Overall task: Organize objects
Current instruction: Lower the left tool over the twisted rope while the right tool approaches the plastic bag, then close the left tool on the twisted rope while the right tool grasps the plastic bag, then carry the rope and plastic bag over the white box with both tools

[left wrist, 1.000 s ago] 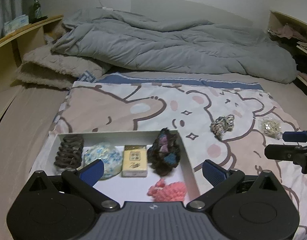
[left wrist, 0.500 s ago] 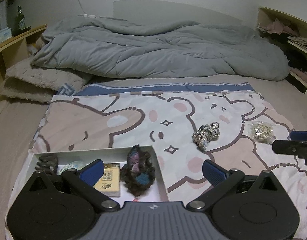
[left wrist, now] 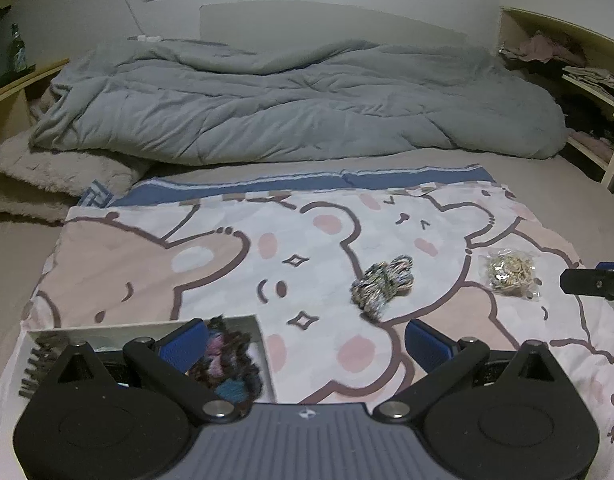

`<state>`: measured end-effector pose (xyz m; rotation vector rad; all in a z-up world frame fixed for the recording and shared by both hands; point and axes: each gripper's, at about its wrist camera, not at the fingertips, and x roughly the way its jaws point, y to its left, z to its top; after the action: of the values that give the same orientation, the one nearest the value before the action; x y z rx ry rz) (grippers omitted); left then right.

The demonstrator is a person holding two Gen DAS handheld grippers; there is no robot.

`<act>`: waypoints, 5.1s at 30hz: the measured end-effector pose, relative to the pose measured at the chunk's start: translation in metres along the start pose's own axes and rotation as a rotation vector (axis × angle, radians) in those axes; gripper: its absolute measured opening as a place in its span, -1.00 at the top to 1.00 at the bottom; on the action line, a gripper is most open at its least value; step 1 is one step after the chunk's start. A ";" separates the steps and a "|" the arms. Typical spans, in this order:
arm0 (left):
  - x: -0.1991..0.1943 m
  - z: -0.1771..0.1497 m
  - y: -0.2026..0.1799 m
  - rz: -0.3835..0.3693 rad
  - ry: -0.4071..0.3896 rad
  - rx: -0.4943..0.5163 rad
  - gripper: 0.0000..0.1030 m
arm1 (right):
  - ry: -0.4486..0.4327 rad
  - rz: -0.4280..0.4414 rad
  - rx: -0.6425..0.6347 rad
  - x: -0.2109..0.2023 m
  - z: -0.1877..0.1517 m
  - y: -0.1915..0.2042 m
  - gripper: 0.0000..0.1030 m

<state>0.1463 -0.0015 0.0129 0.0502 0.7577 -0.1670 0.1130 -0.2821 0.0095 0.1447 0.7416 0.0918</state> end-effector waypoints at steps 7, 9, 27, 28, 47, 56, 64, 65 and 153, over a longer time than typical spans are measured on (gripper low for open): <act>0.011 0.008 -0.023 -0.060 -0.065 0.009 -1.00 | 0.004 -0.043 0.040 0.004 0.002 -0.027 -1.00; 0.015 0.010 -0.030 -0.074 -0.081 0.026 -1.00 | 0.023 -0.048 0.043 0.009 0.004 -0.035 -1.00; 0.099 0.040 -0.050 -0.169 -0.092 0.203 -1.00 | 0.079 -0.137 0.192 0.091 0.038 -0.099 -1.00; 0.105 0.040 -0.050 -0.182 -0.089 0.209 -1.00 | 0.083 -0.141 0.196 0.098 0.040 -0.101 -1.00; 0.216 0.028 -0.069 -0.304 0.099 0.350 -0.64 | 0.227 -0.229 0.388 0.194 0.021 -0.137 -1.00; 0.239 0.023 -0.079 -0.282 0.149 0.345 -0.29 | 0.232 -0.253 0.403 0.204 0.014 -0.144 -1.00; 0.244 0.018 -0.081 -0.254 0.169 0.345 0.18 | 0.239 -0.301 0.381 0.204 0.013 -0.141 -1.00; 0.243 0.018 -0.081 -0.256 0.171 0.339 0.19 | 0.243 -0.301 0.374 0.205 0.013 -0.141 -1.00; -0.056 -0.049 0.090 0.019 -0.026 -0.163 0.19 | 0.029 0.177 0.004 0.004 -0.023 0.103 -0.43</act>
<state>0.0885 0.1000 0.0146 -0.0991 0.7425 -0.0872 0.0973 -0.1773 0.0072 0.2127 0.7568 0.2612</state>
